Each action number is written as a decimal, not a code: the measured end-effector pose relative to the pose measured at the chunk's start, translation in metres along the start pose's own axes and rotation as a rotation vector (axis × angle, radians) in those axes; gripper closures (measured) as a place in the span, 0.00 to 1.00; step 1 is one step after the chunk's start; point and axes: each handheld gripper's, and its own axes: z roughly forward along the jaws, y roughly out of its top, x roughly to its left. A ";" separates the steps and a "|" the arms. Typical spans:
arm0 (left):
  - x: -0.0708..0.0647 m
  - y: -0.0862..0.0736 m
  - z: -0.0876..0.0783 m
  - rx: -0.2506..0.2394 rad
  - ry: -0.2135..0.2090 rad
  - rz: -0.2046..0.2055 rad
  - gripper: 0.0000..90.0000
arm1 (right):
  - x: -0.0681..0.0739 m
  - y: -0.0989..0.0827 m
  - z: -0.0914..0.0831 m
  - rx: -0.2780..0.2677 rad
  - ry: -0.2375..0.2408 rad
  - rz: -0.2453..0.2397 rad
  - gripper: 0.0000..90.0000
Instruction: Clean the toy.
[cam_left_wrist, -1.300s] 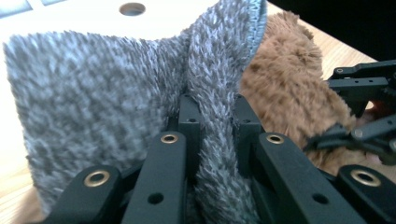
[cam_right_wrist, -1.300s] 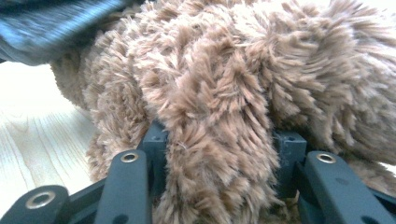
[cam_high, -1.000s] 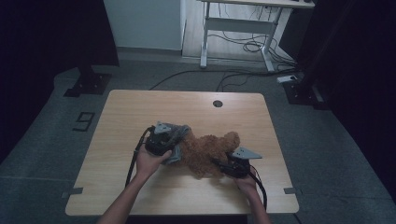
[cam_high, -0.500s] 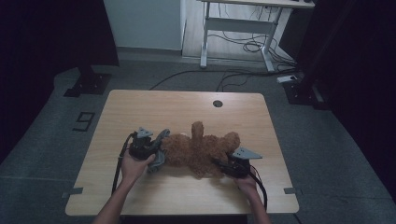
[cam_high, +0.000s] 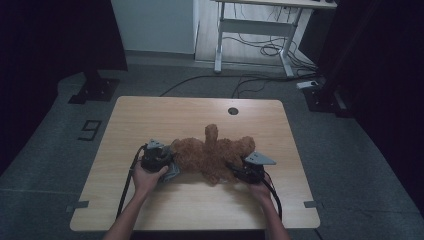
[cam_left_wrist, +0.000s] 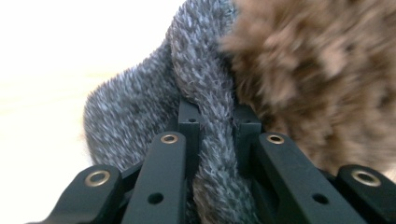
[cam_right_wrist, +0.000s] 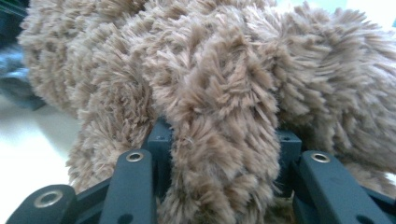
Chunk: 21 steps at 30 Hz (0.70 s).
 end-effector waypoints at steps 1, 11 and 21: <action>0.000 0.007 -0.006 -0.018 0.007 -0.003 0.87 | -0.001 0.001 0.002 -0.003 -0.006 -0.006 0.62; -0.034 0.083 -0.024 -0.113 0.010 0.096 0.87 | -0.012 0.007 0.016 -0.012 -0.020 -0.040 0.62; -0.057 0.078 0.028 0.028 -0.015 0.106 0.86 | -0.006 0.004 0.010 -0.005 -0.016 -0.078 0.60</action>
